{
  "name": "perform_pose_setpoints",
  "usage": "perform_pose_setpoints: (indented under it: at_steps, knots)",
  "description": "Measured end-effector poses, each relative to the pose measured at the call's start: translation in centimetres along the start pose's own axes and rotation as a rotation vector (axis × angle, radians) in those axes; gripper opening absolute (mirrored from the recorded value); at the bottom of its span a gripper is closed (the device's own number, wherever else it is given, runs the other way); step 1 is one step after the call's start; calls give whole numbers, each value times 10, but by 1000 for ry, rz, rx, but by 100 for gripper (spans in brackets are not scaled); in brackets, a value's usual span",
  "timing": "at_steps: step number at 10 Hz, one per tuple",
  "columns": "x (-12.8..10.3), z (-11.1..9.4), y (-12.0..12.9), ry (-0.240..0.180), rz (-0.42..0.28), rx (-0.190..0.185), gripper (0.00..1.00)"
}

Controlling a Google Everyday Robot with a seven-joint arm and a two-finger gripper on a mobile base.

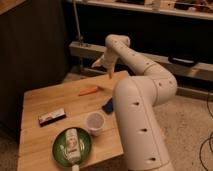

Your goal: Place the pepper in the ceramic cup

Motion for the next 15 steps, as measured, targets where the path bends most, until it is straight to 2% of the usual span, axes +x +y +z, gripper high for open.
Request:
perform_pose_setpoints:
  at_steps: [3, 6, 7, 15]
  knots:
    - [20, 10, 9, 45, -11, 13, 80]
    - [58, 20, 33, 68, -56, 15, 80]
    - [62, 27, 33, 75, -60, 17, 80]
    - [57, 66, 7, 98, -27, 68, 80]
